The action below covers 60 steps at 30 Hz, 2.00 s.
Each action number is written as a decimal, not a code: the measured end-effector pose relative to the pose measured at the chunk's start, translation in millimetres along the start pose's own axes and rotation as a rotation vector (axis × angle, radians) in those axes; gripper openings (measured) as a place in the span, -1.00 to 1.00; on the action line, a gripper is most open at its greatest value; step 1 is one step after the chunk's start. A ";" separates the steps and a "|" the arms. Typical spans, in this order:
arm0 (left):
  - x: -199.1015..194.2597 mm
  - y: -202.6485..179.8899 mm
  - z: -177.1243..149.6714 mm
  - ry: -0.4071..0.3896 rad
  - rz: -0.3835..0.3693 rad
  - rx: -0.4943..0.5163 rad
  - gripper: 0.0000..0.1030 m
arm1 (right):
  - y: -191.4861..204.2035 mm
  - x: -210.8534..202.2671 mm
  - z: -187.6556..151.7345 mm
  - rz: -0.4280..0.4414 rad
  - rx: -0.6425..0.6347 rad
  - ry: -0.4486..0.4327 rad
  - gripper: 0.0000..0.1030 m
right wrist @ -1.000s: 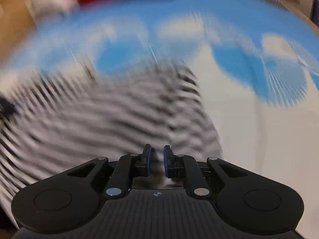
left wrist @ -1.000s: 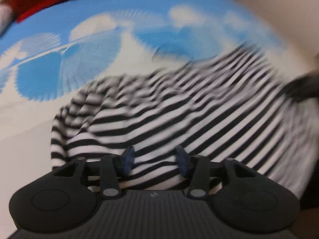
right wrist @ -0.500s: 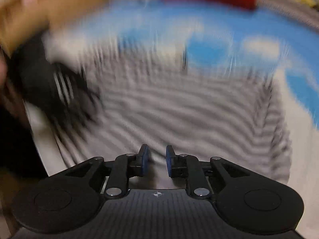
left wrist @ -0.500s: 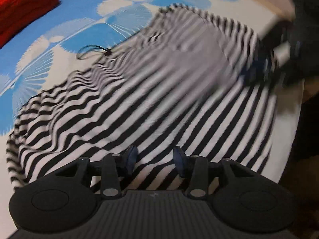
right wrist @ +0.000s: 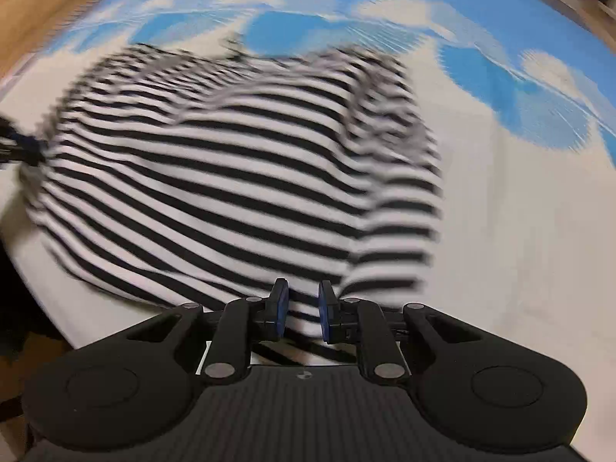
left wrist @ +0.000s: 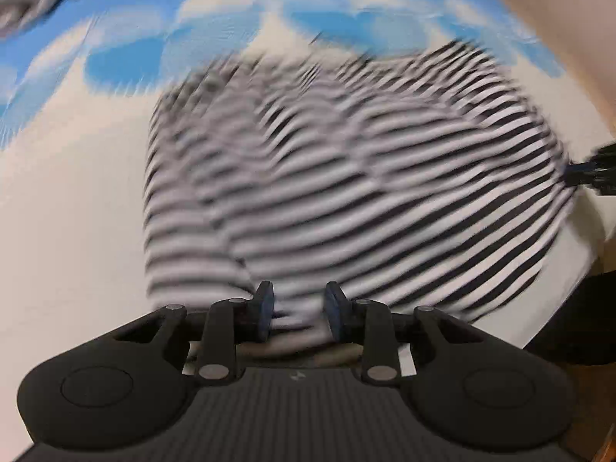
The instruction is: Fold small clothes
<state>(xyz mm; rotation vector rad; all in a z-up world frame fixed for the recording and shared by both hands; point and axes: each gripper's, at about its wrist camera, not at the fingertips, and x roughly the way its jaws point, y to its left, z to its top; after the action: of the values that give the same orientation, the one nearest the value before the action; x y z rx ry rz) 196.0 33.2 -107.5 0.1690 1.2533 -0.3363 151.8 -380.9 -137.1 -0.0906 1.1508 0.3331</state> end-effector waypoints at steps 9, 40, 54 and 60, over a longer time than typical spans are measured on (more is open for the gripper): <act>-61.8 8.5 -27.9 -0.225 0.071 -0.214 -0.14 | 6.5 -14.3 -17.1 -0.142 0.101 0.034 -0.68; -13.4 65.9 -86.9 -0.123 -0.132 -0.995 0.20 | 67.6 -90.5 -72.4 -0.217 0.367 -0.352 -0.17; -12.9 71.3 -80.7 -0.141 -0.095 -1.080 -0.06 | 76.5 -90.2 -47.0 -0.258 0.264 -0.317 -0.17; -16.7 64.5 -73.0 -0.155 -0.068 -1.005 -0.65 | 47.1 -107.4 -27.8 -0.346 0.185 -0.351 -0.17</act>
<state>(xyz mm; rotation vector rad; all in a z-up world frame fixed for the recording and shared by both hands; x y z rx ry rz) 147.7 118.8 -117.8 -0.7455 1.1457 0.2441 73.8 -365.8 -46.4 -0.0641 0.7943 -0.0649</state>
